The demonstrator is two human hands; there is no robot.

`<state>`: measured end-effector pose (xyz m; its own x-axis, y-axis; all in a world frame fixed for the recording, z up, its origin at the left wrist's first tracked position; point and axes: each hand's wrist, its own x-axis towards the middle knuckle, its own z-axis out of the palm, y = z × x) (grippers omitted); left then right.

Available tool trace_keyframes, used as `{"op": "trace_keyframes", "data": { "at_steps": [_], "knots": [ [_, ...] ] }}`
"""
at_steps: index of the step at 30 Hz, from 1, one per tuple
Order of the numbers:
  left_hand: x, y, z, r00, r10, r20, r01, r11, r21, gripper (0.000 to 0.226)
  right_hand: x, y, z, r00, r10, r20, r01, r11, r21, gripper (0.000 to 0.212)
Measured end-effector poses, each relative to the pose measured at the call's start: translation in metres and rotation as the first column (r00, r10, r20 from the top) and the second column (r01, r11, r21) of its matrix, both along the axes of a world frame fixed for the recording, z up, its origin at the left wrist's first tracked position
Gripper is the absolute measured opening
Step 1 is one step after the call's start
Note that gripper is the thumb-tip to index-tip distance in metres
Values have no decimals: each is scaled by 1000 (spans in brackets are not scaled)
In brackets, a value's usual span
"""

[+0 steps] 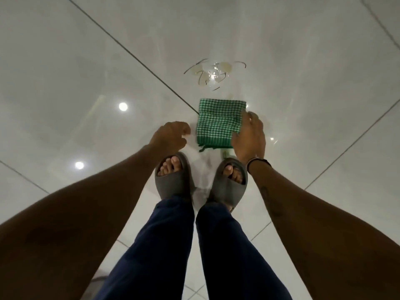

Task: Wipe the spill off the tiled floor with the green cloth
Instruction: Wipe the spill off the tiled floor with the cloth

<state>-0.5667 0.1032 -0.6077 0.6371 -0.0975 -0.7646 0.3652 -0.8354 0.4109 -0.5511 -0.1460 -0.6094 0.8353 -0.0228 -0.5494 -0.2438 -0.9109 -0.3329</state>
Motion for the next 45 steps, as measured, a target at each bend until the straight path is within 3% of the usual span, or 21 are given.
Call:
{"op": "trace_keyframes", "data": {
  "at_steps": [2,5,9,13,17,19,23,25,27,29,31,34,36,38,41,45],
  "knots": [
    [-8,4,-31,974,-198,110,176,968,180,69,1,13,-27,962,256,93,-254,967,-36,72],
    [-19,5,-64,937,-228,266,158,953,260,94,-2,25,-76,872,481,94,-471,875,-108,82],
    [-29,3,-105,923,-254,290,157,935,319,106,-20,28,-110,858,487,164,-458,869,-188,84],
    [-35,6,-114,905,-269,330,159,933,324,106,-24,-15,-107,794,582,177,-552,812,-189,84],
    [-35,8,-117,897,-270,351,161,937,311,104,19,-47,-105,930,346,120,-309,917,-253,91],
    [-36,8,-123,886,-289,361,168,929,331,103,39,-32,-109,947,299,120,-256,924,-284,92],
    [-36,10,-125,881,-277,384,155,935,319,104,7,11,-106,811,574,115,-556,816,-156,83],
    [-35,10,-125,881,-282,380,160,933,322,105,-22,-6,-104,773,622,128,-603,782,-158,77],
    [-35,10,-125,883,-282,375,161,933,323,105,-24,-34,-105,850,514,117,-488,851,-193,76],
    [-37,9,-127,882,-285,376,163,932,324,104,-2,-47,-108,957,266,114,-229,937,-262,76],
    [-38,10,-129,870,-295,396,158,926,344,104,31,-35,-115,980,110,168,-54,951,-304,78],
    [-41,11,-126,857,-276,434,122,929,350,107,49,12,-118,937,290,197,-234,935,-266,78],
    [-39,10,-118,869,-185,459,27,944,328,115,26,28,-116,849,490,196,-455,868,-199,77],
    [-33,15,-113,887,-65,456,-88,948,306,123,-1,16,-111,787,588,186,-570,809,-141,77],
    [-26,29,-113,916,-49,398,-80,950,301,132,-9,-35,-115,849,501,170,-471,862,-187,79],
    [-26,34,-124,917,-102,386,-33,944,327,134,60,-67,-121,953,213,216,-143,944,-297,79]
  ]
}}
